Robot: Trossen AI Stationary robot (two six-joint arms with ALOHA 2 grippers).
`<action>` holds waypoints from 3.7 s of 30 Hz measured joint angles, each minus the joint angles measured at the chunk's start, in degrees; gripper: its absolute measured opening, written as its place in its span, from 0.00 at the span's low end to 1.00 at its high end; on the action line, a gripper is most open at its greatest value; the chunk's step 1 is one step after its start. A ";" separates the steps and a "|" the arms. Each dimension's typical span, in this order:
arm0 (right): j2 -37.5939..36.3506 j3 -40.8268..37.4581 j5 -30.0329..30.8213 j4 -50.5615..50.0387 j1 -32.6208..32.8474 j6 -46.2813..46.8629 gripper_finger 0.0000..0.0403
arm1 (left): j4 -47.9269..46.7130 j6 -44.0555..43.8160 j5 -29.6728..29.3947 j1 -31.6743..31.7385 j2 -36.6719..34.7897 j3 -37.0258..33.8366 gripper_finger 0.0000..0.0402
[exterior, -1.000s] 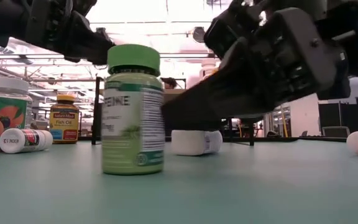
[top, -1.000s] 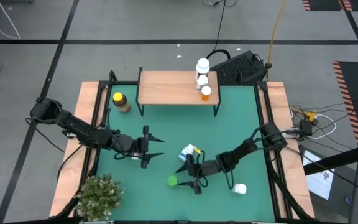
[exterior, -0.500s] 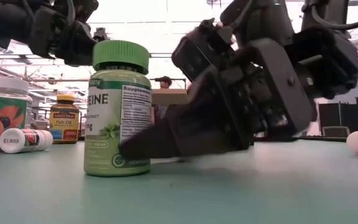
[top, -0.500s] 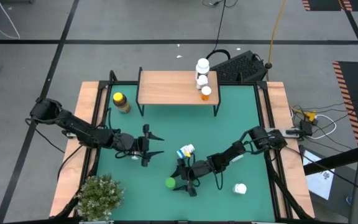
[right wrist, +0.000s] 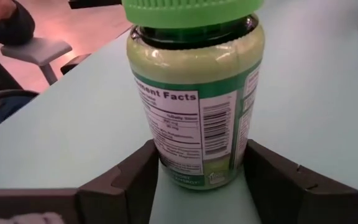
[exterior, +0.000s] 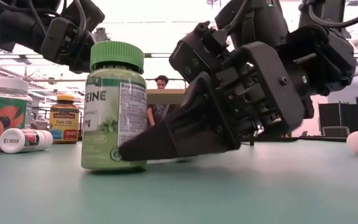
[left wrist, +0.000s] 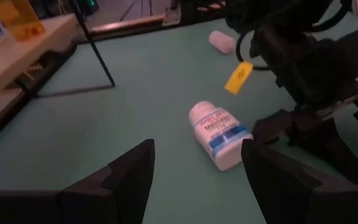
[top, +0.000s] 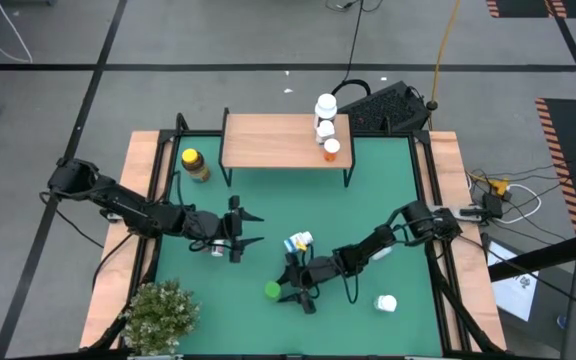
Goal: Pick and place medicine bottles onto shelf by color
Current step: Put the green medicine bottle on the shelf
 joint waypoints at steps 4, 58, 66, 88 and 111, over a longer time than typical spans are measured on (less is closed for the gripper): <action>-2.05 -0.02 0.03 -2.56 -0.12 -1.83 0.51 | -0.93 -1.92 0.04 -0.24 0.00 0.00 0.61; -19.06 -0.09 -0.19 -28.71 -8.72 -10.41 0.52 | 22.35 3.31 21.99 -2.78 8.37 0.46 0.83; -19.06 -0.09 -3.01 -27.14 -8.70 -10.47 0.52 | 22.55 3.46 22.02 -2.91 8.37 0.46 0.83; -19.06 -0.09 -3.11 -27.87 -8.63 -9.84 0.52 | 21.35 4.05 23.97 -3.36 17.06 6.34 0.78; -18.98 -0.09 -3.49 -27.47 -8.57 -10.41 0.52 | 21.50 3.81 24.59 -3.91 16.96 6.36 0.52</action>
